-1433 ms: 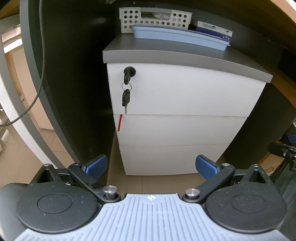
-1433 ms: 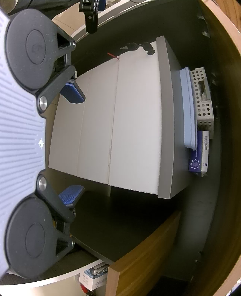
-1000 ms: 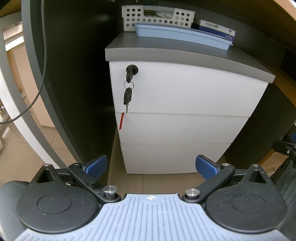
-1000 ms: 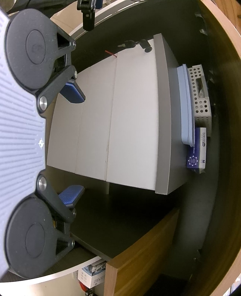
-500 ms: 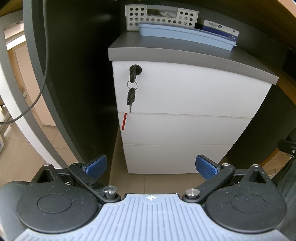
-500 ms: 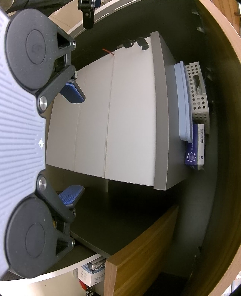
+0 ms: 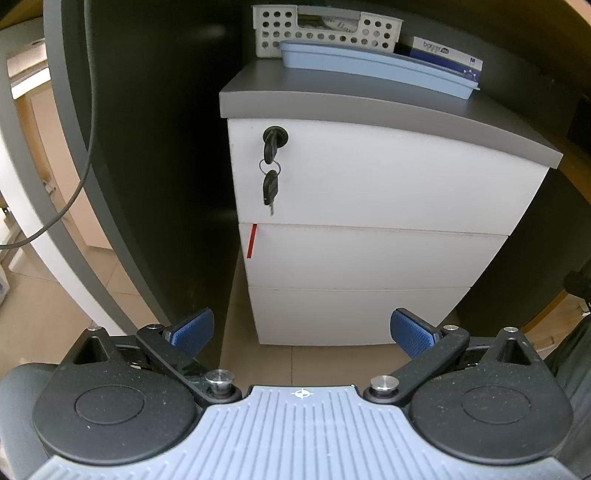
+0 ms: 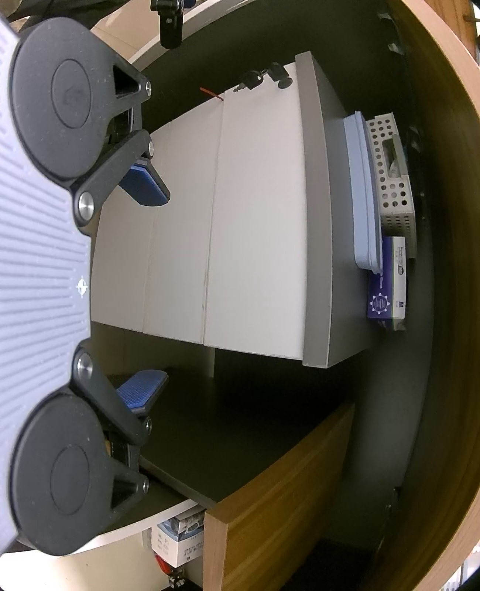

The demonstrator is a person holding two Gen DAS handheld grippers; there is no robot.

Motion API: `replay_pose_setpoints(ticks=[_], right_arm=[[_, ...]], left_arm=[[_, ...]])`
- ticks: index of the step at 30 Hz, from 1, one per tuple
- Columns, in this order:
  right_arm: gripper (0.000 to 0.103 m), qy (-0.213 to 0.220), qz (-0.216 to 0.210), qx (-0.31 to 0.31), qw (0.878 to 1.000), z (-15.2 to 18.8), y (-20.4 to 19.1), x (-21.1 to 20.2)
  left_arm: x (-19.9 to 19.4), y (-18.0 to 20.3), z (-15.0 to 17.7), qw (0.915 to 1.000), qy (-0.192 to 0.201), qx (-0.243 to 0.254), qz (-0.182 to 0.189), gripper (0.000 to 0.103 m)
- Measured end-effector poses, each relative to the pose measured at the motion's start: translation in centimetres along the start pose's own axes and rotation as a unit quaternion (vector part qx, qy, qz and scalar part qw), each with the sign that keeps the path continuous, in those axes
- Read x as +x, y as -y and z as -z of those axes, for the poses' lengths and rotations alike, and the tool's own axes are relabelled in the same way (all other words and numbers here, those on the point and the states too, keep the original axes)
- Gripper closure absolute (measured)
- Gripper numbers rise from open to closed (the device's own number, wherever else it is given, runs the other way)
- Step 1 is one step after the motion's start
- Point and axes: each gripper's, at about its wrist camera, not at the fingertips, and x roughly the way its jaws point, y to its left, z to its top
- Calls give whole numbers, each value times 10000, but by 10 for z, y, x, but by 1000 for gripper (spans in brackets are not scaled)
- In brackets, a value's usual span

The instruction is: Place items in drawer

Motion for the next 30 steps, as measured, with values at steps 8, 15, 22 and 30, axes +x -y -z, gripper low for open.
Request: replay_pose_setpoints(ticks=[8, 15, 22, 30], right_arm=[[5, 9, 36, -7, 10000, -4, 6, 5], [5, 90, 126, 18, 9999, -11, 17, 13], [4, 112, 136, 80, 9998, -23, 33, 32], [3, -50, -37, 337, 9994, -34, 55, 64]], left_arm=[[3, -1, -4, 10000, 18, 69, -25, 0], [10, -7, -12, 9997, 82, 208, -73, 0], [27, -22, -27, 9995, 165, 259, 124, 0], [57, -42, -49, 9996, 171, 164, 165, 0]])
